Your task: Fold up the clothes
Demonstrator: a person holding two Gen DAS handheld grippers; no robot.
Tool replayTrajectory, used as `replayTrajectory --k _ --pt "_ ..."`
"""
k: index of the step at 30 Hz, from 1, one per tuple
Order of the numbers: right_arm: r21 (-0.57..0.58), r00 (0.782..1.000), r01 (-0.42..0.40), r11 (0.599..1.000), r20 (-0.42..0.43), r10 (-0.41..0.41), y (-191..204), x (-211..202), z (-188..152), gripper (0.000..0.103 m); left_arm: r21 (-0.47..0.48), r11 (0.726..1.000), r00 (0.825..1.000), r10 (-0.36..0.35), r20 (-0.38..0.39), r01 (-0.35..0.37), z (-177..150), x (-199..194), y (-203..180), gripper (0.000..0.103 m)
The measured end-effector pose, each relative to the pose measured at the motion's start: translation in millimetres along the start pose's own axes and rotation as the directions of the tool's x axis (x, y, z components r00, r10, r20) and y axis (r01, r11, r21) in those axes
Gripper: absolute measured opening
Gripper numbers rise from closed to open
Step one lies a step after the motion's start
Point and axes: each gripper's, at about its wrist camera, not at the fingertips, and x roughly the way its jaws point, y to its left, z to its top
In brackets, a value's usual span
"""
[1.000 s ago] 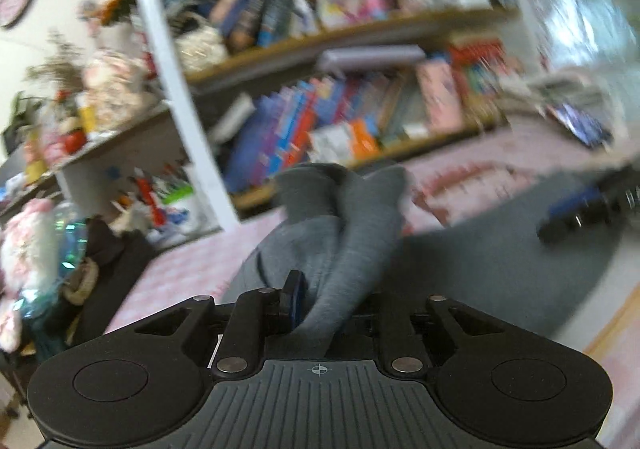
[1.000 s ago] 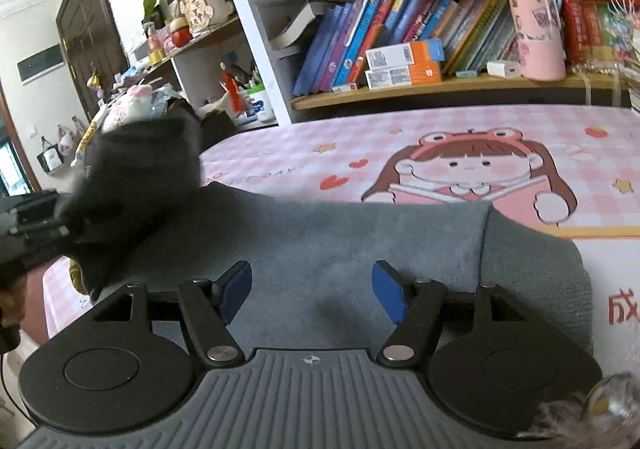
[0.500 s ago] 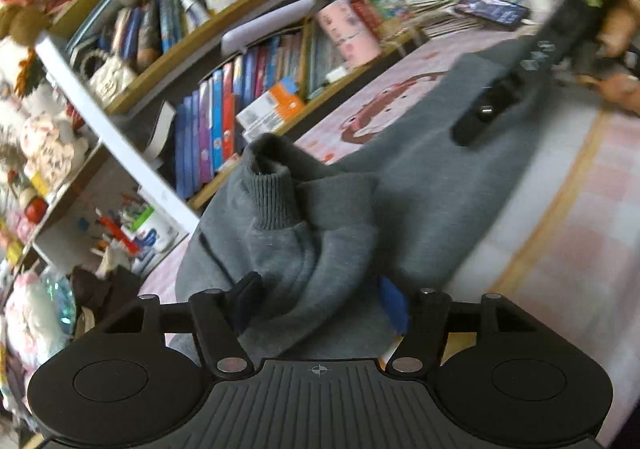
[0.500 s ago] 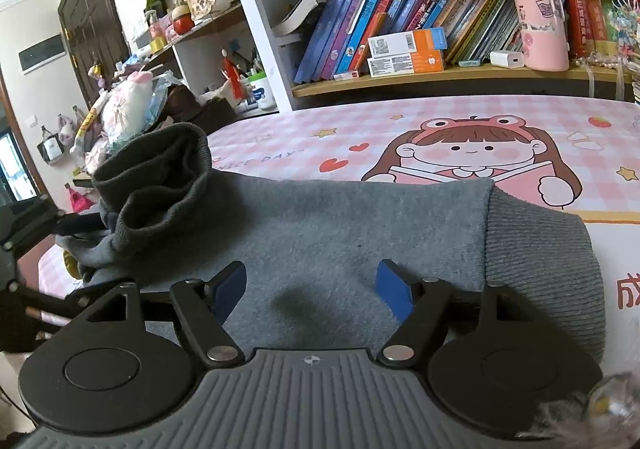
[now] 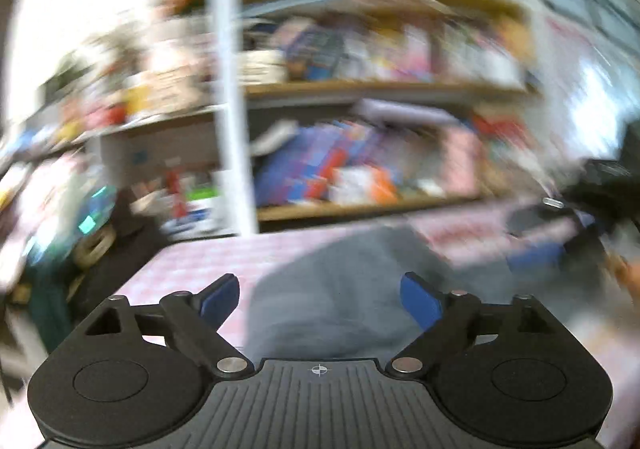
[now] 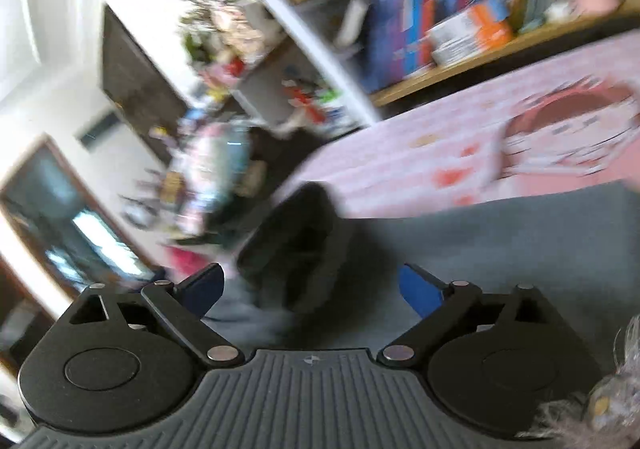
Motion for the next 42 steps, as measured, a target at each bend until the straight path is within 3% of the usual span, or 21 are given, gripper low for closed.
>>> replayTrajectory --k 3,5,6,7,8,10,13,15,17,20,22,25,28,30,32,34,36,39,42 --pt "0.098 0.999 -0.005 0.995 -0.04 0.009 7 27 6 0.097 -0.127 0.992 1.0 -0.017 -0.01 0.016 -10 7 16 0.087" --pt "0.121 0.997 0.044 0.992 -0.063 -0.036 9 45 8 0.097 -0.138 0.99 0.999 -0.028 -0.03 0.024 -17 10 18 0.068" --pt "0.128 0.995 0.073 0.989 -0.073 -0.063 10 54 9 0.095 -0.144 0.989 0.999 -0.033 -0.04 0.027 -20 11 19 0.052" --pt "0.138 0.993 0.092 0.986 -0.083 -0.081 11 61 9 0.089 -0.145 0.989 0.998 -0.036 -0.044 0.029 -23 12 20 0.046" --pt "0.151 0.992 0.097 0.984 -0.093 -0.084 11 67 8 0.064 -0.144 0.989 0.998 -0.037 -0.043 0.03 -25 11 20 0.044" --pt "0.153 0.992 0.085 0.984 -0.107 -0.069 16 69 3 0.033 -0.142 0.989 0.999 -0.039 -0.024 0.035 -26 6 22 0.034" --pt "0.157 0.992 0.036 0.987 -0.126 -0.016 25 65 -6 0.022 -0.174 0.983 0.998 -0.047 0.028 0.051 -26 -4 30 0.024" --pt "0.218 0.989 -0.039 0.975 -0.13 0.069 22 54 -14 0.02 -0.214 0.973 0.995 -0.072 0.072 0.086 -26 -10 37 0.023" --pt "0.229 0.991 0.011 0.973 -0.132 0.019 13 50 -19 0.02 -0.226 0.968 0.992 -0.095 0.085 0.112 -27 -9 36 0.023" --pt "0.199 0.978 0.19 0.961 -0.124 -0.167 -7 53 -23 0.024 -0.2 0.974 0.994 -0.104 0.038 0.109 -31 3 28 0.023" --pt "0.2 0.977 0.201 0.959 -0.11 -0.182 -15 53 -24 0.032 -0.178 0.979 0.995 -0.097 0.01 0.097 -34 10 22 0.024" --pt "0.053 0.963 0.266 0.962 -0.064 -0.263 6 50 -21 0.045 -0.181 0.979 0.996 -0.094 0.007 0.094 -36 11 21 0.024" --pt "-0.161 0.939 0.342 0.926 0.088 -0.331 42 44 -17 0.046 -0.179 0.979 0.995 -0.099 0.009 0.099 -37 9 18 0.024" --pt "-0.291 0.933 0.356 0.888 0.16 -0.321 64 47 -16 0.041 -0.169 0.98 0.994 -0.107 0.006 0.107 -37 9 15 0.024" --pt "-0.331 0.934 0.357 0.873 0.129 -0.333 64 62 -17 0.022 -0.158 0.98 0.993 -0.12 0.0 0.118 -38 10 12 0.024" --pt "-0.347 0.932 0.359 0.867 0.077 -0.355 58 81 -20 0.015 -0.144 0.981 0.991 -0.13 -0.009 0.127 -39 10 9 0.024" --pt "-0.34 0.919 0.383 0.859 0.043 -0.393 44 98 -22 0.013 -0.132 0.981 0.989 -0.145 -0.014 0.142 -40 8 7 0.024" --pt "-0.303 0.925 0.374 0.876 0.054 -0.376 36 90 -23 0.013 -0.122 0.98 0.987 -0.161 -0.005 0.159 -39 3 4 0.03" --pt "-0.272 0.932 0.359 0.893 0.062 -0.356 39 73 -21 0.015 -0.136 0.977 0.986 -0.164 0.012 0.164 -39 -1 2 0.052"
